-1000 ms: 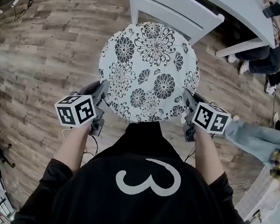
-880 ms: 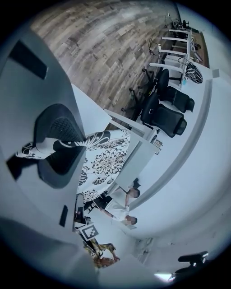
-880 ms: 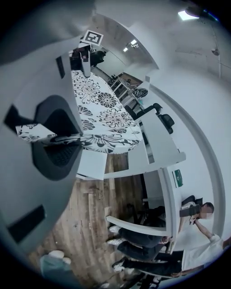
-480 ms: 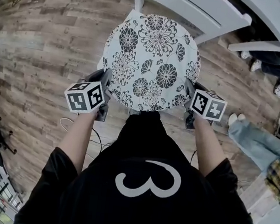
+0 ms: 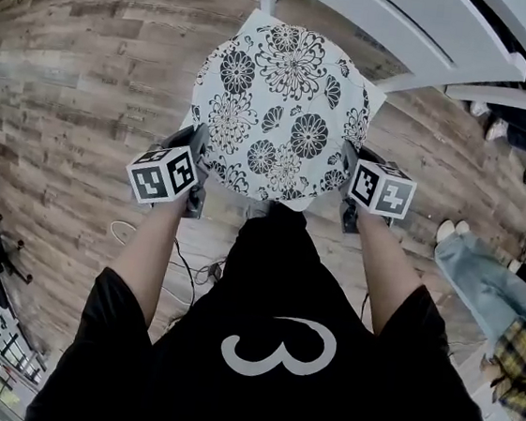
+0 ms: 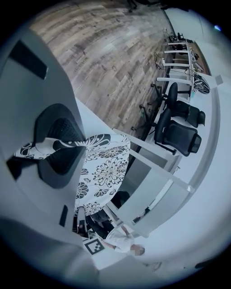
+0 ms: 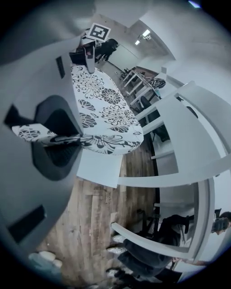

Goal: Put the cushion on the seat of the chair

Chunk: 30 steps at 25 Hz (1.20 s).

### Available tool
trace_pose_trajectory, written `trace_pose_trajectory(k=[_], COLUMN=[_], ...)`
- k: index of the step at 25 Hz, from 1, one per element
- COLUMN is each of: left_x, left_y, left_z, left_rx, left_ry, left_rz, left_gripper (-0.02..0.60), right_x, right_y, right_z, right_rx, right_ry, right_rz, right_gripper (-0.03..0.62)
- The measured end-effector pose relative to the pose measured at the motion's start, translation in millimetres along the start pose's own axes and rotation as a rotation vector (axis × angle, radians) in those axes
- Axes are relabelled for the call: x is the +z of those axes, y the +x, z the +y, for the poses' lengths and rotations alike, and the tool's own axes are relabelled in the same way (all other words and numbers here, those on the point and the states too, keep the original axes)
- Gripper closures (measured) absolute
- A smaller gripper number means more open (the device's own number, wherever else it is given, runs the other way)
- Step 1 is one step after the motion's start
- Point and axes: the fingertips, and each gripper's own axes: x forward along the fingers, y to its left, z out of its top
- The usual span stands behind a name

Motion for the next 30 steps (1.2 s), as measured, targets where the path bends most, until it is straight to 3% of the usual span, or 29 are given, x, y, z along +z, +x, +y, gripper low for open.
trace_pose_trajectory(k=[14,24,28,30], left_x=[-11.7,-19.7,-20.4,-22.2], left_y=[30.5,42.8,43.1,41.9], left_z=[30.5,41.1,47.1,52.1], left_rx=[0.027,0.080,0.103,0.111], left_ry=[0.074,0.070,0.077,0.062], left_rz=[0.061,0.104,0.107,0.113], left_gripper=[0.554,0.548,0.481,0.416], right_x=[-9.2,-11.5,-11.2,-10.8], right_y=[28.1,40.8,39.8,38.9], right_z=[-28.1,-41.2,-44.8,-44.3], right_rx=[-0.091,-0.096,-0.087,-0.080], right_ry=[-0.041,-0.001,0.047,0.060], right_rz=[0.036,0.097,0.092,0.078], right_gripper=[0.569,0.497,0.471,0.465])
